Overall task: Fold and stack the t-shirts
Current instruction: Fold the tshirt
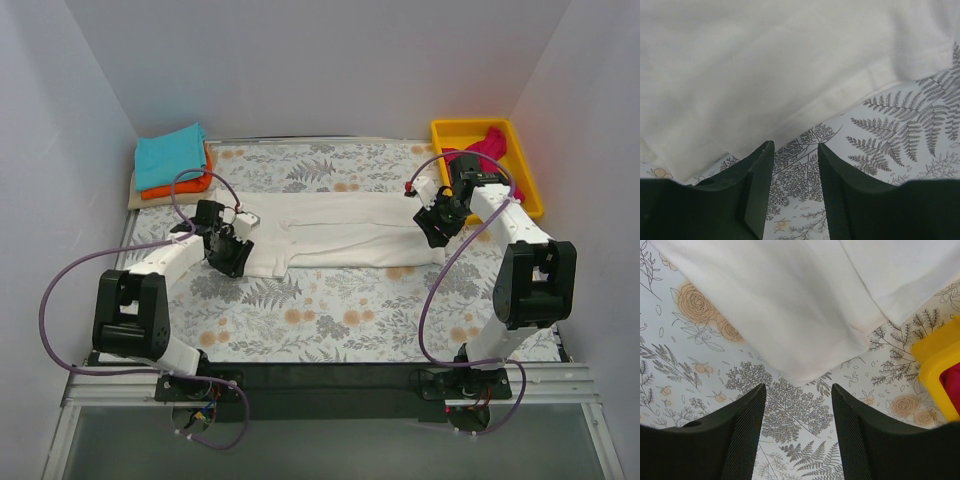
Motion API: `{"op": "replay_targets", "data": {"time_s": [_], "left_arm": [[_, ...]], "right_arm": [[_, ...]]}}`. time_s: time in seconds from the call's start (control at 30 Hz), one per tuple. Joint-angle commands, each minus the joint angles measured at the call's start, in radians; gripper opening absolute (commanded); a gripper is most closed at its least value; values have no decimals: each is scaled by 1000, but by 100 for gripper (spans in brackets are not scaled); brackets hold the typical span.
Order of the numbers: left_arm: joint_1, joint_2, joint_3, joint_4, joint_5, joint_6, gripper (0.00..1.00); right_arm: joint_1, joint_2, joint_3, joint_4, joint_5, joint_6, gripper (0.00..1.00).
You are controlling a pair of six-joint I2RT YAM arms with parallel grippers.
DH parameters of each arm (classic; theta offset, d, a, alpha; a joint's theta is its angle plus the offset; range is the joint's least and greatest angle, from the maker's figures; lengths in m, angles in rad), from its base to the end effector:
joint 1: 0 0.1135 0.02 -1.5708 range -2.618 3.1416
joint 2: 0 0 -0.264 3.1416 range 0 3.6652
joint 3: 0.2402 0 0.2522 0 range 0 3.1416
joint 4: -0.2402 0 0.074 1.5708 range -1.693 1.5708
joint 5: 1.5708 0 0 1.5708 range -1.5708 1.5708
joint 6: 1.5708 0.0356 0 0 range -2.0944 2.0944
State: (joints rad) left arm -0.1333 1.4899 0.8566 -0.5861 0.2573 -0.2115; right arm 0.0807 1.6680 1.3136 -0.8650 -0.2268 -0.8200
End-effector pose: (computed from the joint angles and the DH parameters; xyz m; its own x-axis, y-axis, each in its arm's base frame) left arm 0.2654 -0.0447 0.1782 -0.9550 -0.0768 -0.2864 0.0152 0.9520 -0.3059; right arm 0.3319 0.0349 0.2455 -0.5246 -0.7572 -0.3892 -0.7904 0.6030 -0.1076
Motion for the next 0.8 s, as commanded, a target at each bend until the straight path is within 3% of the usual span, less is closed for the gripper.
{"op": "replay_targets", "data": {"time_s": [0.0, 0.27, 0.37, 0.47, 0.53, 0.77], "left_arm": [[-6, 23, -2, 75, -75, -71, 39], [-11, 52, -45, 55, -82, -45, 30], [-11, 69, -50, 46, -89, -39, 14], [-12, 66, -24, 22, -78, -40, 5], [-12, 61, 27, -17, -70, -43, 0], [-12, 88, 344, -126, -27, -81, 0]], "right_arm": [[5, -45, 6, -15, -26, 10, 52], [4, -37, 3, -14, -6, -2, 52], [4, -30, -1, -12, 0, -5, 52], [4, -22, 3, -11, 1, -7, 52], [4, -17, 7, -12, -2, -8, 52], [5, -7, 33, -12, -2, -11, 51]]}}
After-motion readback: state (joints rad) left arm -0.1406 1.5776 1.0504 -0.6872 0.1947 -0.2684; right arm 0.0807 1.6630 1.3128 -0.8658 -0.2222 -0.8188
